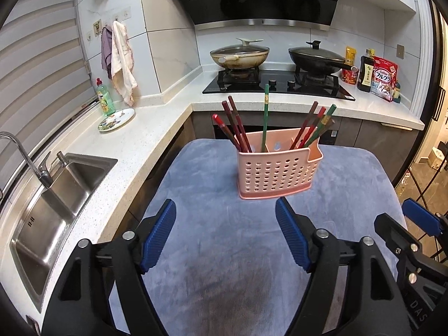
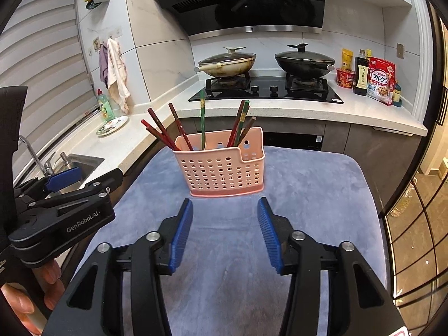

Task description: Organize utensils

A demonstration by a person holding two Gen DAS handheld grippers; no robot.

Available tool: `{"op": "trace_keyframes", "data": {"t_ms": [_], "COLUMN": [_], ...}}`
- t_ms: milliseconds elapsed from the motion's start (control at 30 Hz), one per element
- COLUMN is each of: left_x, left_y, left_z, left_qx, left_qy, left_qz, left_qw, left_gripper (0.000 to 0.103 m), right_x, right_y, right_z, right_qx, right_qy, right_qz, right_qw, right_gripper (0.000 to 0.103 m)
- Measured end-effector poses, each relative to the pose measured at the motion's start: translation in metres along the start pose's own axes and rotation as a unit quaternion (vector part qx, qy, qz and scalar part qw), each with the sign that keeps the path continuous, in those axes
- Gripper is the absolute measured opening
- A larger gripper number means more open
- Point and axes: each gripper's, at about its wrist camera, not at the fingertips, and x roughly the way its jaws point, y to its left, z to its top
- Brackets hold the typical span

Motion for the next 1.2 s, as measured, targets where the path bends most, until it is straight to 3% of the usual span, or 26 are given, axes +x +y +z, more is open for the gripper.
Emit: {"op": "trace_keyframes", "data": {"t_ms": [67, 400, 800, 1200], "left_x": [-0.001, 0.000, 0.008, 0.015], "left_y": [-0.002, -0.007, -0.008, -0.010], "left_z": [-0.004, -0.019, -0.028, -0.031], "left_qx": [0.001, 0.009, 0.007, 0.006], "left_qy": [0.000, 0.012, 0.032, 0.044], "left_qz": [0.003, 0.007, 0.010, 0.010], "left_qw": [1.0000, 0.9999, 0.9994, 0.9990], "left_gripper": [0.080, 0.086, 0.092, 0.093], "right_x": [-0.002, 0.000, 0.006, 0.012], "right_y": [0.002, 0.001, 0.001, -0.004], "right_z": [-0.003, -0.017, -0.022, -0.024], "right_qx": [-0.005, -0.016, -0.034, -0.025], "right_qy": [-0.003, 0.006, 0.010, 0.020], "right_qz": [-0.007, -0.031, -0.062, -0.059], "right_qw": [1.000, 0.999, 0.997, 0.998], "right_gripper": [0.061, 0.077, 0.084, 0.085]}}
